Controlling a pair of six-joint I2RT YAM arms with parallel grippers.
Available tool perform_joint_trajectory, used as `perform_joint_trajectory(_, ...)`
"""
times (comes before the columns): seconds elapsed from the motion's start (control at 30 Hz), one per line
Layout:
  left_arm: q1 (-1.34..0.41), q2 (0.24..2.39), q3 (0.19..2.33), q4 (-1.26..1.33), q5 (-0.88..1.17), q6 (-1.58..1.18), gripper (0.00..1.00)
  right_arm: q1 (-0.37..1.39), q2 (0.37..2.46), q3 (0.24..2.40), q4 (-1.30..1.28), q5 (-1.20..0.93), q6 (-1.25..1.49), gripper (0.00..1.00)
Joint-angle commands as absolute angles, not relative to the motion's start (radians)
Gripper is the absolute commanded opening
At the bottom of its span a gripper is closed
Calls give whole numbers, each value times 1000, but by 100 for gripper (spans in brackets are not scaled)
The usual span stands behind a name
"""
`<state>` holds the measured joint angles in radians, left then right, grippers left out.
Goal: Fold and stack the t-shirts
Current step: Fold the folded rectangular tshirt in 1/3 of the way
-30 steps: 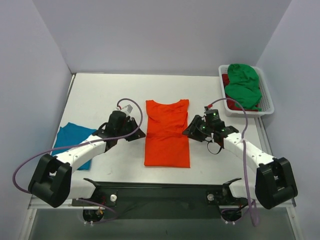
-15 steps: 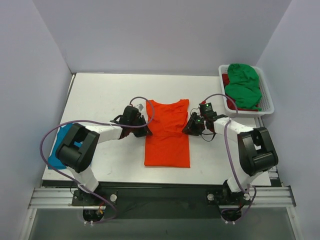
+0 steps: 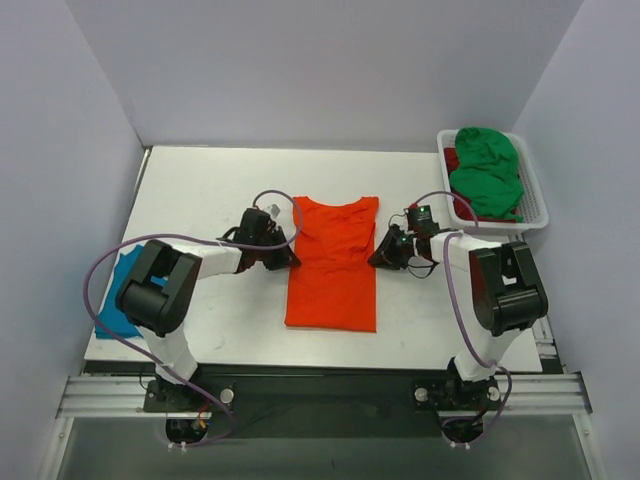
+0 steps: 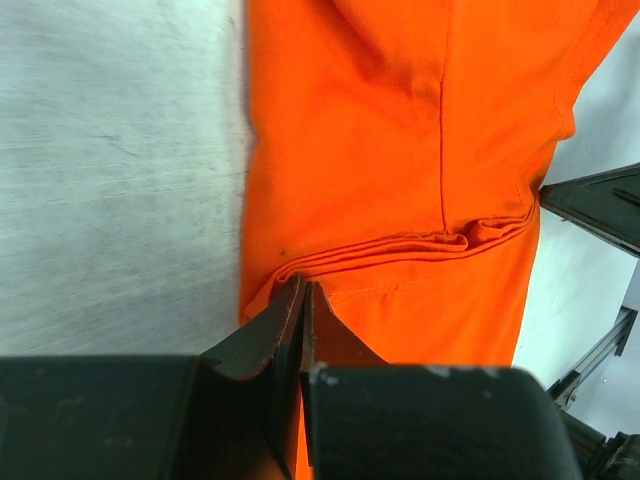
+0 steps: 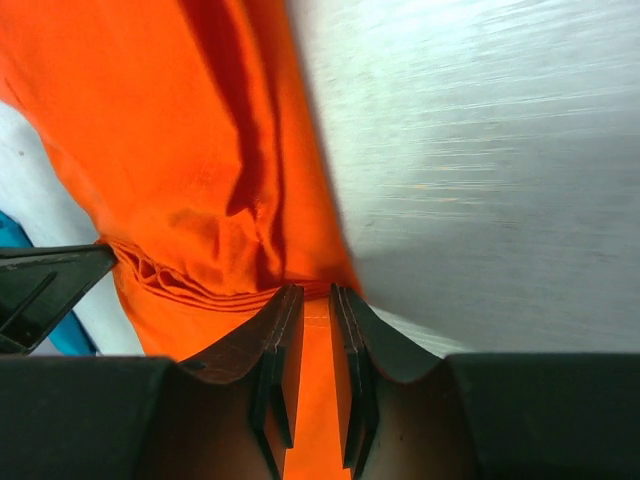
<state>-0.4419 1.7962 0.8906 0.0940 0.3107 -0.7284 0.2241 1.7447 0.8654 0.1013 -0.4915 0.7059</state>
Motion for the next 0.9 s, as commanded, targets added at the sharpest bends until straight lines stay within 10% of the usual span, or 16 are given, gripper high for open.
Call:
perform_joint_trajectory(0.0, -399, 1714, 896, 71, 296, -716, 5, 176, 1698, 854, 40, -465, 689, 20)
perform_joint_trajectory(0.53, -413, 1152, 613, -242, 235, -698, 50, 399, 1106, 458, -75, -410, 868, 36)
perform_joint_trajectory(0.87, -498, 914, 330, -189, 333, -816, 54, 460, 781, 203, -115, -348, 1003, 40)
